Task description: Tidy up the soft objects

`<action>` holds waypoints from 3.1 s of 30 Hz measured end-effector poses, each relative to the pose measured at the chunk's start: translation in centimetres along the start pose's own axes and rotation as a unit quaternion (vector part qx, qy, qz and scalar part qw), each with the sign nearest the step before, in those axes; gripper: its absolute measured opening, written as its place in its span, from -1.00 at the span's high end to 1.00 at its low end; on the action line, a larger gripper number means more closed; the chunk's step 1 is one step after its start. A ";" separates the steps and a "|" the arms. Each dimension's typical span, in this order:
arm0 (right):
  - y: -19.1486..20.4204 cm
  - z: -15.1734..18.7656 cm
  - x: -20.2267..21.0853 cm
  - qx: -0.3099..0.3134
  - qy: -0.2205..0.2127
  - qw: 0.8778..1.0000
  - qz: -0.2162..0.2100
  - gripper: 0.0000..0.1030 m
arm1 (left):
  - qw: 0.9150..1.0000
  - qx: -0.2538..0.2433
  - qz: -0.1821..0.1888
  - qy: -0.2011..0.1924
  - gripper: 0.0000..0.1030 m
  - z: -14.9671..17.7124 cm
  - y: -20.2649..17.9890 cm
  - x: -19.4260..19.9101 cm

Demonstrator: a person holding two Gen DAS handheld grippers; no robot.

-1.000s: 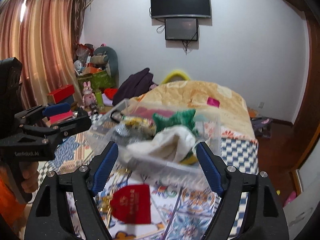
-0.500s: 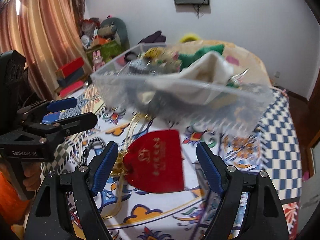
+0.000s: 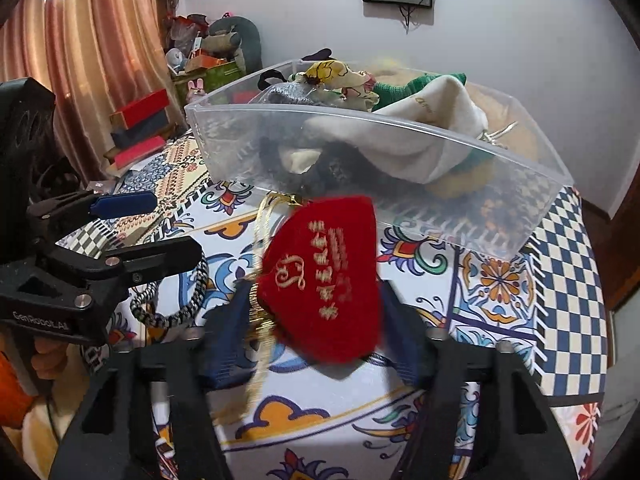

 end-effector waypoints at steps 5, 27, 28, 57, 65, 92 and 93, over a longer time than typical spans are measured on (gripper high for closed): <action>-1.4 0.5 0.9 -0.024 -0.006 1.000 -0.002 0.48 | 1.000 -0.007 0.006 0.017 -0.52 1.0 -0.7 -0.6; -4.7 -1.3 6.6 -0.059 -0.073 0.995 0.035 0.52 | 0.999 -0.051 0.006 -0.002 0.61 0.8 -2.9 0.4; -4.9 -1.6 6.8 -0.059 -0.077 0.995 0.037 0.52 | 0.999 -0.052 0.006 -0.007 0.61 0.3 -2.8 0.6; -10.3 -9.3 5.1 -0.066 -0.131 0.984 0.100 0.51 | 0.994 -0.041 0.005 -0.101 0.61 -13.8 -4.5 -0.6; -10.7 -6.7 2.3 -0.064 -0.075 0.991 0.094 0.51 | 0.996 -0.048 -0.014 -0.079 0.60 -12.3 -3.8 -3.8; -10.2 -9.1 9.5 -0.038 -0.136 0.983 0.120 -0.70 | 0.985 -0.033 0.022 -0.168 -0.30 -13.9 -4.8 6.3; -10.0 -9.6 10.6 -0.038 -0.150 0.981 0.120 -0.70 | 0.983 -0.032 0.027 -0.179 -0.31 -14.2 -5.0 7.4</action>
Point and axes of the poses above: each gripper's, at about its wrist camera, not at the fingertips, and x roughly against the way its jaws point, y to its left, z to its underside, the point moved 10 cm from there along -x, roughly the way its jaws point, and after that the axes turned 10 degrees about x, right-handed, at the moved point
